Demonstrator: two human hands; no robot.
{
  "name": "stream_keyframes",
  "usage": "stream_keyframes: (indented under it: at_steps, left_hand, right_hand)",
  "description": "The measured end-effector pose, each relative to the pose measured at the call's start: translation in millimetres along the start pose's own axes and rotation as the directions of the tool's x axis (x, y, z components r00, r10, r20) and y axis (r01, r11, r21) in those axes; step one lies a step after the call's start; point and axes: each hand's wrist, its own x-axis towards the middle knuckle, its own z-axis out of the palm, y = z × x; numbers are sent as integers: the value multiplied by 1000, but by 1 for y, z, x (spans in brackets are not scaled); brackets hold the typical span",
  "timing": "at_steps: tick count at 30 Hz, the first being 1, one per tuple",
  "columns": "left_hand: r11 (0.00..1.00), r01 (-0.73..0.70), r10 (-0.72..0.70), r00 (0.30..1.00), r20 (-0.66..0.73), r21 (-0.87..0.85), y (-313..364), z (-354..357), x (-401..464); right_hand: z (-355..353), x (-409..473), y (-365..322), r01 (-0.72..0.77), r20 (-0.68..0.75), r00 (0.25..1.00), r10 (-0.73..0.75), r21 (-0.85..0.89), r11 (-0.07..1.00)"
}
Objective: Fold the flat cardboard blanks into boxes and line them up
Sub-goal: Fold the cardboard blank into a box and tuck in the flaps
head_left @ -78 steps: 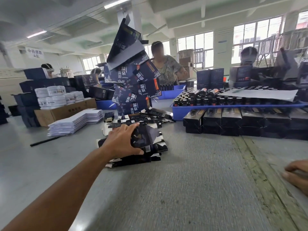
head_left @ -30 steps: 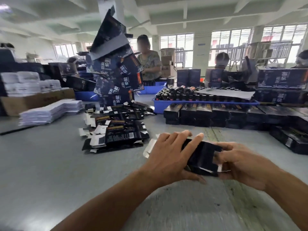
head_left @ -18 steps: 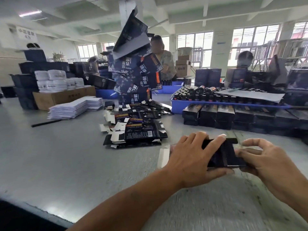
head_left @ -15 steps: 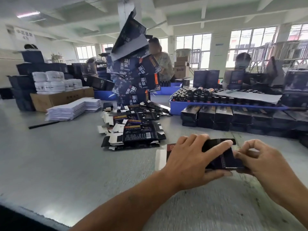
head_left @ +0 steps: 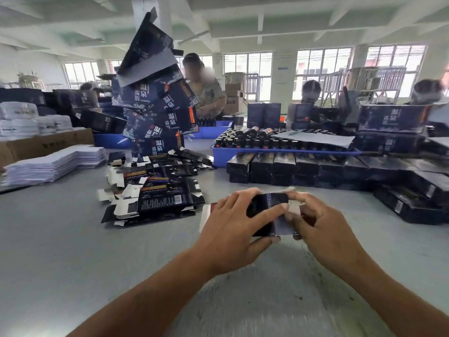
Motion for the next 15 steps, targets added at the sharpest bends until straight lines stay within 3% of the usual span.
stream_keyframes:
  at_steps: [10,15]
  left_hand:
    - [1000,-1,0,997,-81,-13,-1,0,2]
    - [1000,21,-22,997,-76,-22,1,-1,2]
  right_hand:
    - [-1,-7,-1,61,-61,996,-62,-21,998]
    - [1,-9,0,129,-63,989,-137,-113,985]
